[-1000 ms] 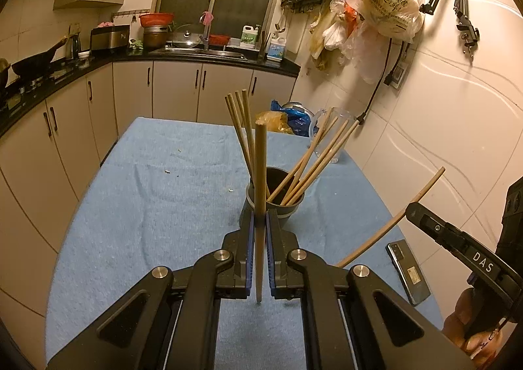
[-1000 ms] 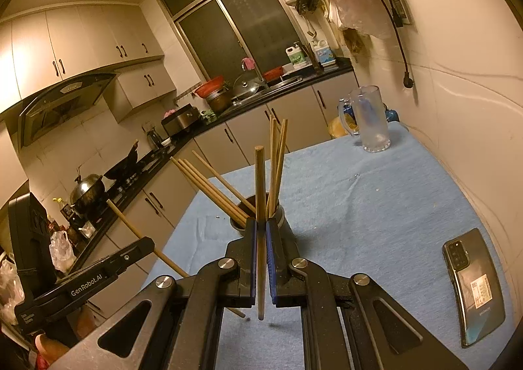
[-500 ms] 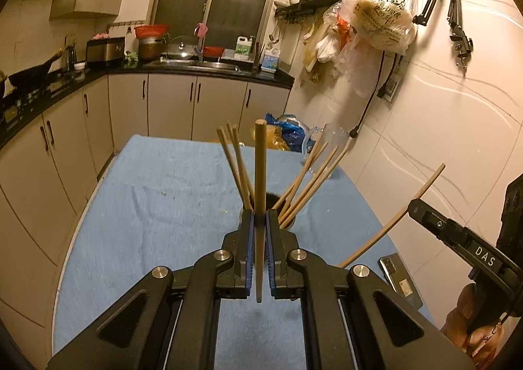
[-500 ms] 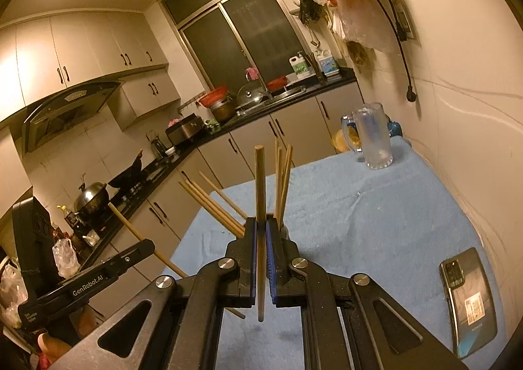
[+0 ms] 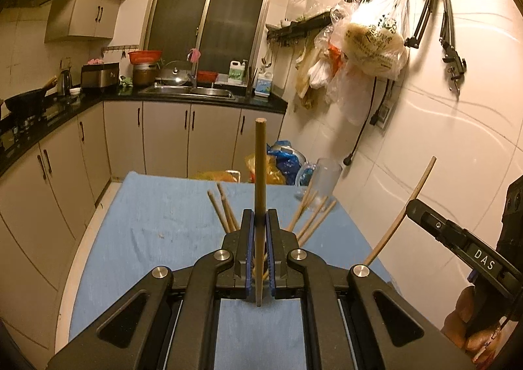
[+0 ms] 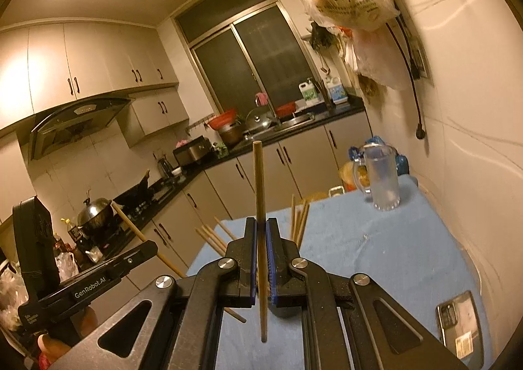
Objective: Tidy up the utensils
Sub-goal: 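Lower the left tool's chopstick into the black cup while the right tool drops its own in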
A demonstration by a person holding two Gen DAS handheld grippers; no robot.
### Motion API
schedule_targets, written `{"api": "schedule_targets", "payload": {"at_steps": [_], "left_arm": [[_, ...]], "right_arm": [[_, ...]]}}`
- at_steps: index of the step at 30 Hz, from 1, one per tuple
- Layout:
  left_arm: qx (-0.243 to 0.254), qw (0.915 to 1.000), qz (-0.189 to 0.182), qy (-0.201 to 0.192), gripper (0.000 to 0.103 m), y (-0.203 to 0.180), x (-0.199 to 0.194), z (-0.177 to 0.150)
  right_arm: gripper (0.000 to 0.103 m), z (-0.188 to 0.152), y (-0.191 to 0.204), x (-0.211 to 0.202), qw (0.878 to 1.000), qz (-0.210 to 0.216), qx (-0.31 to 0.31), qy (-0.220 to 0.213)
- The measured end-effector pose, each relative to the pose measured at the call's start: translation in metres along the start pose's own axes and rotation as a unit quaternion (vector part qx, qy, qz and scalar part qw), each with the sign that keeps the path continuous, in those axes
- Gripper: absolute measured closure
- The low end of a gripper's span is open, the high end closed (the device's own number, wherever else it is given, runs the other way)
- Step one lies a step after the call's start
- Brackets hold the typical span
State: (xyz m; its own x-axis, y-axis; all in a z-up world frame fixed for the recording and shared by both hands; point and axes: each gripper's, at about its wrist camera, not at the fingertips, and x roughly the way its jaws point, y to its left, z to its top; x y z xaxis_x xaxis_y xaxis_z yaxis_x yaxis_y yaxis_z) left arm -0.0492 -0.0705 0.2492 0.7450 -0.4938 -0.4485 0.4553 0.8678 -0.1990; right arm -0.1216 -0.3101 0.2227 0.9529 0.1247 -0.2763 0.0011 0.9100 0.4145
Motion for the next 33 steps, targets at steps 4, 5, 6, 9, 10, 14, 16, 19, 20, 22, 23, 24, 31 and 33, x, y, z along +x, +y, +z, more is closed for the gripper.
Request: {"api": "schedule_targets", "payload": {"at_steps": [4, 5, 6, 9, 10, 14, 16, 19, 20, 22, 23, 24, 31, 33], "left_arm": [[-0.005, 1.0000, -0.001, -0.006, 0.096, 0.002, 0.008, 0.014], [-0.005, 1.0000, -0.001, -0.007, 0.096, 0.002, 0.010, 0.017], [-0.006, 0.9999, 0.000, -0.009, 0.096, 0.002, 0.013, 0.020], [-0.009, 0.9999, -0.001, -0.013, 0.096, 0.004, 0.020, 0.027], [-0.010, 0.9999, -0.001, -0.014, 0.096, 0.005, 0.023, 0.028], [-0.020, 0.9997, -0.006, -0.011, 0.096, 0.010, 0.038, 0.029], [-0.024, 0.9996, -0.009, -0.009, 0.096, 0.012, 0.045, 0.028], [-0.029, 0.9995, -0.012, -0.005, 0.096, 0.017, 0.055, 0.023], [-0.030, 0.9995, -0.013, -0.002, 0.096, 0.018, 0.060, 0.021], [-0.032, 0.9994, -0.012, 0.004, 0.096, 0.021, 0.066, 0.018], [-0.033, 0.9994, -0.011, 0.006, 0.096, 0.022, 0.069, 0.017], [-0.035, 0.9993, -0.011, 0.008, 0.096, 0.025, 0.072, 0.016], [-0.042, 0.9989, -0.013, 0.016, 0.096, 0.034, 0.084, 0.014], [-0.041, 0.9989, -0.013, 0.019, 0.096, 0.036, 0.088, 0.012]], "right_arm": [[0.097, 0.011, 0.004, 0.009, 1.000, -0.002, -0.004, -0.008], [0.097, 0.015, 0.005, 0.012, 1.000, -0.002, -0.003, -0.010], [0.097, 0.018, 0.006, 0.015, 1.000, -0.003, -0.003, -0.011], [0.097, 0.024, 0.007, 0.027, 1.000, -0.007, -0.004, -0.015], [0.097, 0.026, 0.006, 0.031, 1.000, -0.007, -0.003, -0.015], [0.101, 0.031, 0.011, 0.050, 1.000, -0.017, -0.007, -0.023], [0.102, 0.032, 0.013, 0.058, 0.999, -0.022, -0.012, -0.025], [0.102, 0.028, 0.018, 0.073, 0.999, -0.033, -0.028, -0.029], [0.102, 0.027, 0.019, 0.077, 0.998, -0.036, -0.032, -0.028], [0.102, 0.023, 0.018, 0.087, 0.999, -0.037, -0.033, -0.019], [0.102, 0.021, 0.015, 0.091, 0.999, -0.036, -0.031, -0.014], [0.102, 0.019, 0.014, 0.093, 0.999, -0.036, -0.030, -0.009], [0.101, 0.011, -0.032, 0.087, 0.999, -0.020, 0.031, 0.032], [0.094, 0.004, -0.064, 0.090, 0.995, -0.032, 0.068, 0.064]]}}
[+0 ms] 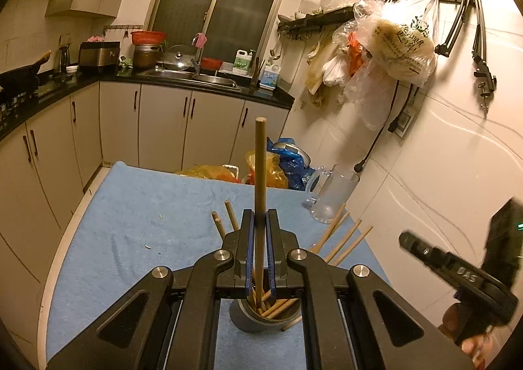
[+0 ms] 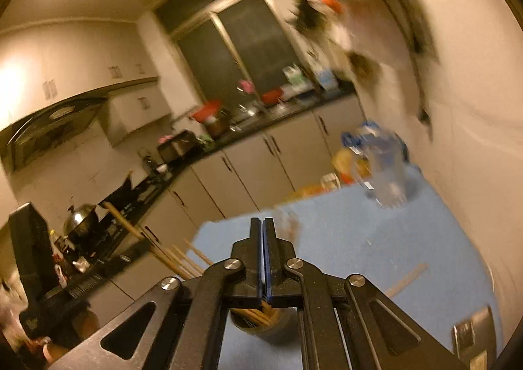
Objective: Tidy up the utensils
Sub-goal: 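Hold the left tool over the cup while the right tool grasps a loose chopstick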
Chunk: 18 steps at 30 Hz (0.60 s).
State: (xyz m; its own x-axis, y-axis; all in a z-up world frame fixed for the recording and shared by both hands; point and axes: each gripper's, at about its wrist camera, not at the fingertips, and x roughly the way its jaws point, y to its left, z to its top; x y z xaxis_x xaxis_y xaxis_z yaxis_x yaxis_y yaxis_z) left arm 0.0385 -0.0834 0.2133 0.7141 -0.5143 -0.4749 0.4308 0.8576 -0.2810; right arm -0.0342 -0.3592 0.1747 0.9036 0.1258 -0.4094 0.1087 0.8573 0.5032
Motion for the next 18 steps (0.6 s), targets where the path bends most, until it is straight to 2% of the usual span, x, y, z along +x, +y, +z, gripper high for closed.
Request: {"api": "schedule_targets", "payload": {"at_steps": [3, 4, 6, 8, 9, 12, 14, 18], "left_arm": [[-0.002, 1.0000, -0.002, 0.006, 0.096, 0.002, 0.005, -0.003], [-0.002, 1.0000, -0.002, 0.008, 0.096, 0.003, 0.007, -0.005], [-0.002, 0.9999, -0.004, 0.010, 0.096, 0.003, 0.009, -0.007], [0.000, 0.9999, -0.006, 0.012, 0.096, 0.003, 0.010, -0.009], [0.003, 0.9999, -0.007, 0.012, 0.096, 0.003, 0.010, -0.010], [0.008, 0.9998, -0.008, 0.014, 0.096, 0.003, 0.011, -0.012], [0.013, 0.9998, -0.010, 0.014, 0.096, 0.001, 0.012, -0.013], [0.017, 0.9996, -0.014, 0.016, 0.096, 0.000, 0.014, -0.015]], "right_arm": [[0.080, -0.004, -0.051, 0.019, 0.996, -0.035, 0.066, 0.053], [0.078, -0.005, -0.066, 0.029, 0.992, -0.048, 0.083, 0.079], [0.078, -0.013, -0.096, 0.054, 0.981, -0.072, 0.118, 0.138], [0.078, -0.022, -0.119, 0.075, 0.966, -0.114, 0.147, 0.178], [0.078, -0.026, -0.129, 0.085, 0.959, -0.121, 0.163, 0.196], [0.078, -0.026, -0.150, 0.109, 0.947, -0.165, 0.168, 0.219], [0.078, -0.024, -0.162, 0.122, 0.939, -0.178, 0.184, 0.231], [0.078, -0.019, -0.178, 0.139, 0.922, -0.241, 0.180, 0.242]]}}
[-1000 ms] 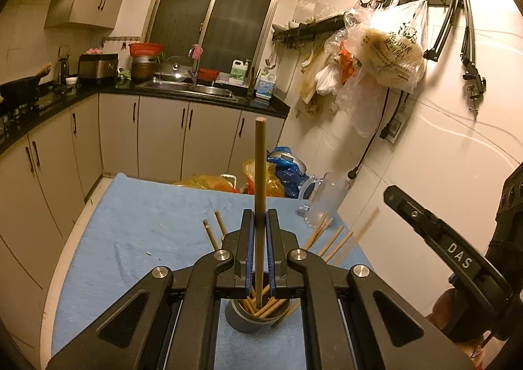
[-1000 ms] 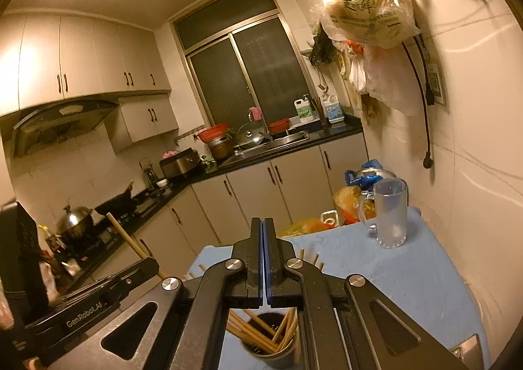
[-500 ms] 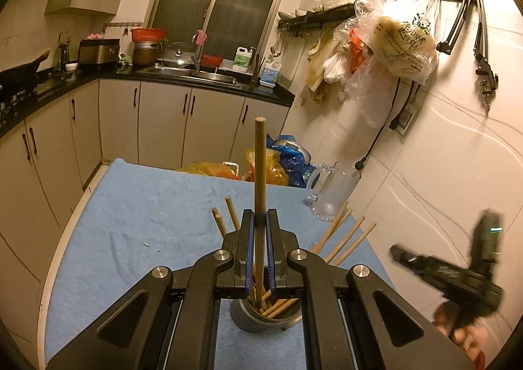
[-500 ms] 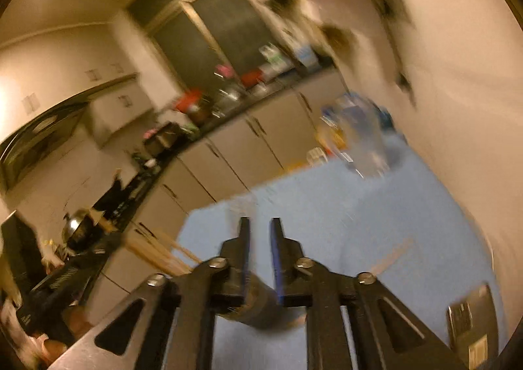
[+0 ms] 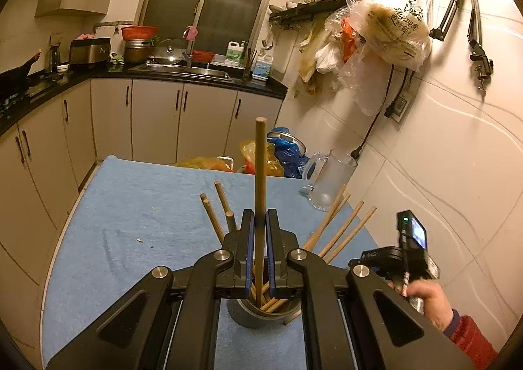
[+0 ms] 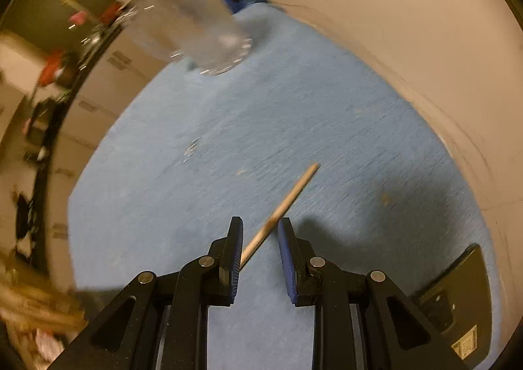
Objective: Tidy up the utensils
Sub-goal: 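Hold the left tool over the cup while the right tool grasps a loose chopstick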
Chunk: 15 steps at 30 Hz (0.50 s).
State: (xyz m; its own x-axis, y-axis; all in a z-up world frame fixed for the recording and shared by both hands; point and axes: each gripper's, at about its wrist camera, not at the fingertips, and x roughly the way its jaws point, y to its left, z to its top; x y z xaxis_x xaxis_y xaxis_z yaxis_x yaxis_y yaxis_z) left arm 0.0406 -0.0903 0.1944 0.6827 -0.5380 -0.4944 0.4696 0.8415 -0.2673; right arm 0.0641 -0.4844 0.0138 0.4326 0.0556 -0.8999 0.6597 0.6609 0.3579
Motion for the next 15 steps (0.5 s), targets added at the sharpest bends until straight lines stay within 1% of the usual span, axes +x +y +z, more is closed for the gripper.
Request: {"api": "schedule_targets", "payload": {"at_steps": [4, 6, 8, 10, 11, 12, 14, 15], "left_arm": [[0.003, 1.0000, -0.003, 0.003, 0.096, -0.001, 0.002, -0.002], [0.003, 1.0000, -0.004, 0.002, 0.096, 0.000, 0.002, -0.002], [0.003, 1.0000, -0.003, 0.004, 0.096, 0.000, 0.003, -0.002], [0.001, 1.0000, -0.002, 0.005, 0.096, 0.001, 0.005, -0.003], [0.000, 1.0000, -0.001, 0.006, 0.096, 0.001, 0.005, -0.003], [-0.001, 1.0000, 0.000, 0.007, 0.096, 0.002, 0.006, -0.003], [-0.002, 1.0000, 0.001, 0.007, 0.096, 0.002, 0.007, -0.003], [-0.003, 1.0000, 0.001, 0.008, 0.096, 0.002, 0.008, -0.003]], "right_arm": [[0.078, 0.010, 0.002, 0.014, 0.999, -0.034, -0.001, 0.010], [0.078, 0.010, 0.004, 0.020, 0.999, -0.038, -0.001, 0.017], [0.078, 0.010, 0.012, 0.022, 0.998, -0.053, -0.018, 0.012], [0.078, 0.009, 0.017, 0.022, 0.998, -0.059, -0.027, 0.011], [0.079, 0.008, 0.023, 0.022, 0.997, -0.066, -0.041, 0.010], [0.087, 0.006, 0.026, 0.022, 0.996, -0.065, -0.052, 0.011], [0.092, 0.001, 0.028, 0.024, 0.995, -0.061, -0.073, 0.012], [0.096, 0.001, 0.026, 0.023, 0.996, -0.056, -0.073, 0.013]]}}
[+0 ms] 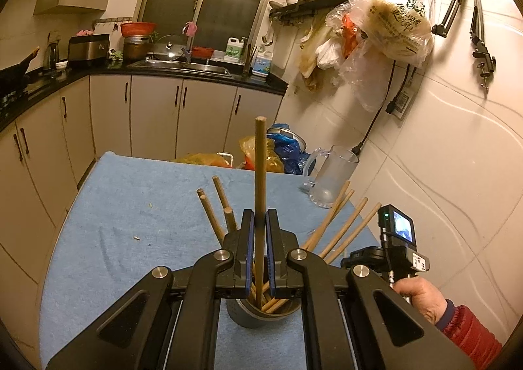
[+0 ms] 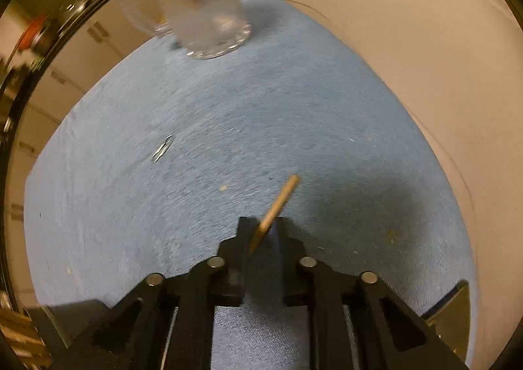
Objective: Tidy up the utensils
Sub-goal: 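Hold the left tool over the cup while the right tool grasps a loose chopstick, then lower the right tool's chopstick into the black cup and open it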
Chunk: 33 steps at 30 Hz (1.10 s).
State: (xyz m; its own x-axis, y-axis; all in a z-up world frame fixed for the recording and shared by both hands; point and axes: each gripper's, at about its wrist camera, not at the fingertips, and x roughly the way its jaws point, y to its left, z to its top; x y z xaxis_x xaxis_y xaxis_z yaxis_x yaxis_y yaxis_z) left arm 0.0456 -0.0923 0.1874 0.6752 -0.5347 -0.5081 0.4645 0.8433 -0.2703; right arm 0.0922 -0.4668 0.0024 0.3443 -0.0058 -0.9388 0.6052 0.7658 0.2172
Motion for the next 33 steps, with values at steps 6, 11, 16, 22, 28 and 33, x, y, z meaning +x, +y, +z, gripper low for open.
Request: {"api": "schedule_targets", "payload": {"at_steps": [6, 11, 16, 22, 28, 33], "left_arm": [[0.001, 1.0000, 0.003, 0.003, 0.096, 0.000, 0.002, -0.002], [0.001, 1.0000, 0.007, 0.006, 0.096, 0.000, 0.004, -0.002], [-0.002, 0.9999, 0.012, 0.008, 0.096, 0.002, 0.007, -0.005], [0.000, 0.9998, 0.017, 0.007, 0.096, 0.003, 0.009, -0.007], [-0.001, 0.9998, 0.018, 0.009, 0.096, 0.007, 0.012, -0.010], [0.003, 0.9997, 0.022, 0.008, 0.096, 0.008, 0.014, -0.011]], "right_arm": [[0.097, -0.011, -0.019, -0.011, 0.995, 0.091, 0.028, -0.011], [0.097, -0.034, -0.031, -0.049, 0.985, 0.162, 0.027, -0.057], [0.097, -0.060, -0.031, -0.112, 0.964, 0.226, 0.003, -0.140], [0.098, -0.096, -0.020, -0.200, 0.929, 0.258, -0.036, -0.262], [0.098, -0.117, -0.008, -0.274, 0.892, 0.278, -0.061, -0.350], [0.102, -0.135, -0.004, -0.319, 0.868, 0.284, -0.077, -0.399]]}}
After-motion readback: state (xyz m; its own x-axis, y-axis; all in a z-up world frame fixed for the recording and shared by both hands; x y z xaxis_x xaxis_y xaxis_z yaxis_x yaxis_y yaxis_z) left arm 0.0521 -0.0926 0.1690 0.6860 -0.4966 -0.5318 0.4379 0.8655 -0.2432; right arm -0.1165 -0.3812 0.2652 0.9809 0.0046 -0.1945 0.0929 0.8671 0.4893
